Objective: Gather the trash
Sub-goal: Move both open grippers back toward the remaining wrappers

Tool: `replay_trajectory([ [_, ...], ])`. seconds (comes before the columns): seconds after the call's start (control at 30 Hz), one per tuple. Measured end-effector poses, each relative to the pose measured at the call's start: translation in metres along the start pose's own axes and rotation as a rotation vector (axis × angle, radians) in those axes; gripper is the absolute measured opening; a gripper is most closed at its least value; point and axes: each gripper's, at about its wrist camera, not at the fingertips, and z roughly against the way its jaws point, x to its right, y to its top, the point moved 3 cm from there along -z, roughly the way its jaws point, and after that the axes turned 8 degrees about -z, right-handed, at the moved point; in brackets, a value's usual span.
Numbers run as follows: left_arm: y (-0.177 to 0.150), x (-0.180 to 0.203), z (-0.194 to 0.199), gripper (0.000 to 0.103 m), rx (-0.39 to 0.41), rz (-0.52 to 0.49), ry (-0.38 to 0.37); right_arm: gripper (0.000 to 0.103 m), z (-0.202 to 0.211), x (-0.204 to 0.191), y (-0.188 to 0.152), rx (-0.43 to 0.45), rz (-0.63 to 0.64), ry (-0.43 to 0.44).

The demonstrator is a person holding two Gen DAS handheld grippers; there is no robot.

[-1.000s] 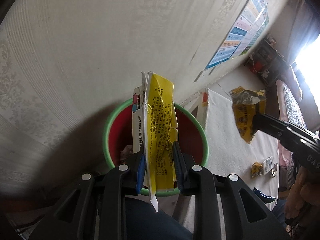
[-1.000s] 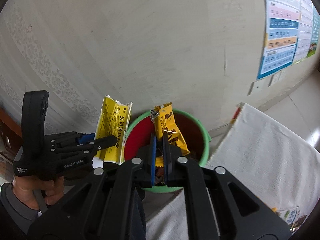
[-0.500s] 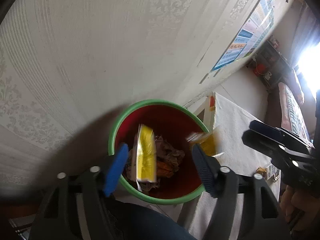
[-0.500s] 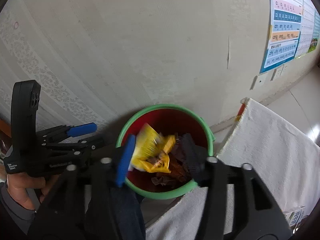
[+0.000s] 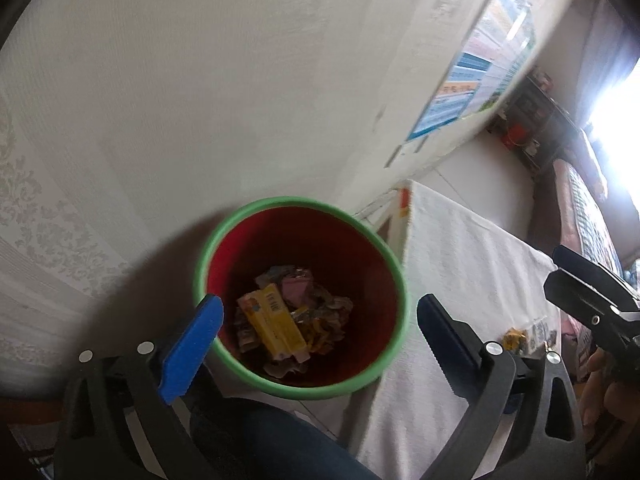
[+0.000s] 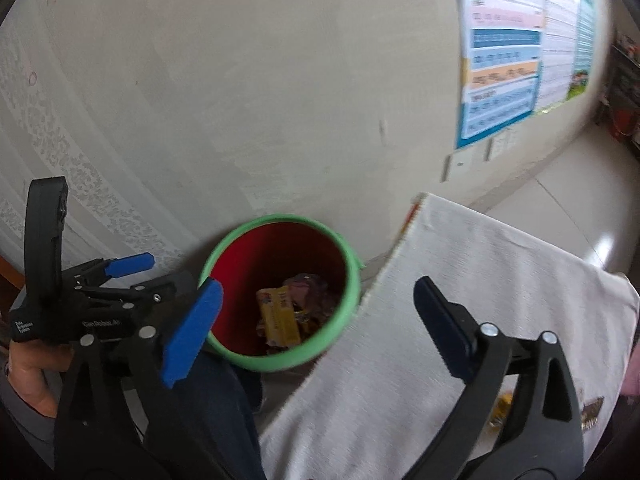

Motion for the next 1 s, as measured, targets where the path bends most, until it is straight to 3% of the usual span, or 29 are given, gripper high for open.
replay_trajectory([
  [0.2,-0.003,0.045,0.002,0.095,0.013,-0.081,-0.05,0.097,0.033,0.044,-0.026,0.02,-0.073,-0.054],
  [0.7,-0.013,0.188,-0.03,0.095,-0.043,-0.294,-0.188,0.097,0.11,0.182,-0.074,0.085,-0.291,-0.246],
  [1.0,-0.03,0.263,-0.056,0.095,-0.113,-0.419,-0.238,0.097,0.136,0.253,-0.115,0.055,-0.402,-0.348],
])
